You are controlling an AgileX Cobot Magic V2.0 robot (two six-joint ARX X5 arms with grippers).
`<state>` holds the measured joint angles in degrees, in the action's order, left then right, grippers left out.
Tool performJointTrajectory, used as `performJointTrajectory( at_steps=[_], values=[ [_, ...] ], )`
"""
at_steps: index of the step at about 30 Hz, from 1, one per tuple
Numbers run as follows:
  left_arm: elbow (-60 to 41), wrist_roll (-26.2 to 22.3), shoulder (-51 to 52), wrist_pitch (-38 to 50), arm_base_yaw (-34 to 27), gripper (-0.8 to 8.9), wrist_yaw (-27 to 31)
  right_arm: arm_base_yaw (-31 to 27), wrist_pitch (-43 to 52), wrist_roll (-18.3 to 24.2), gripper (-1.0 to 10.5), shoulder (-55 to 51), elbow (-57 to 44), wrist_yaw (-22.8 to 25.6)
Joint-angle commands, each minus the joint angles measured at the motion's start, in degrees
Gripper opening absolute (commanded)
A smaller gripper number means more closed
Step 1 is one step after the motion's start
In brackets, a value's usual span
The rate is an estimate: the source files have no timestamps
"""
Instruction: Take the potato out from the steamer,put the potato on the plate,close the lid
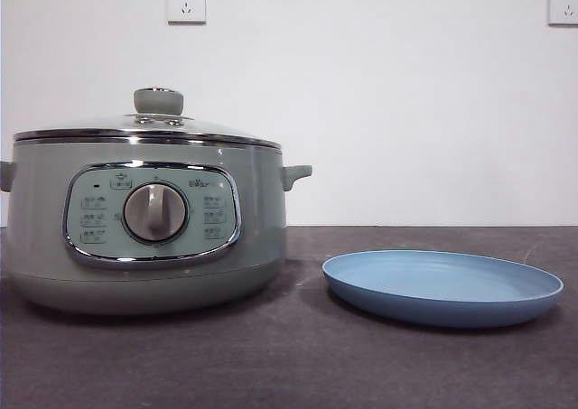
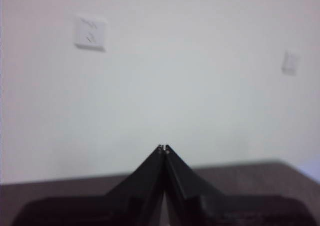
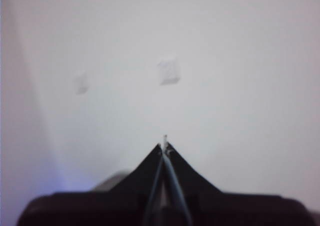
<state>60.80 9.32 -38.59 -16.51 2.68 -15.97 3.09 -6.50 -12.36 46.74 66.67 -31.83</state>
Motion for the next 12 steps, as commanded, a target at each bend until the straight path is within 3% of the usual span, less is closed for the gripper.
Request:
performJointTrajectory(
  at_steps=[1,8,10,12],
  values=[
    [8.7,-4.6,-7.7,-9.2,-0.2,-0.08,-3.8,0.8,-7.2,4.8,-0.1,7.1,6.8,-4.4],
    [21.9,-8.4,-21.5,-24.3,0.1,0.09,-9.6,5.2,-28.1,17.4,0.2,20.1,19.8,-4.0],
    [22.6,-9.6,-23.8,-25.2,0.7,1.72,-11.4,6.3,-30.9,18.8,1.6,22.3,21.4,-4.0],
    [22.6,-9.6,-25.3,-25.4,1.6,4.3,-11.8,7.1,-31.1,18.9,3.6,23.6,21.6,-4.0]
  ],
)
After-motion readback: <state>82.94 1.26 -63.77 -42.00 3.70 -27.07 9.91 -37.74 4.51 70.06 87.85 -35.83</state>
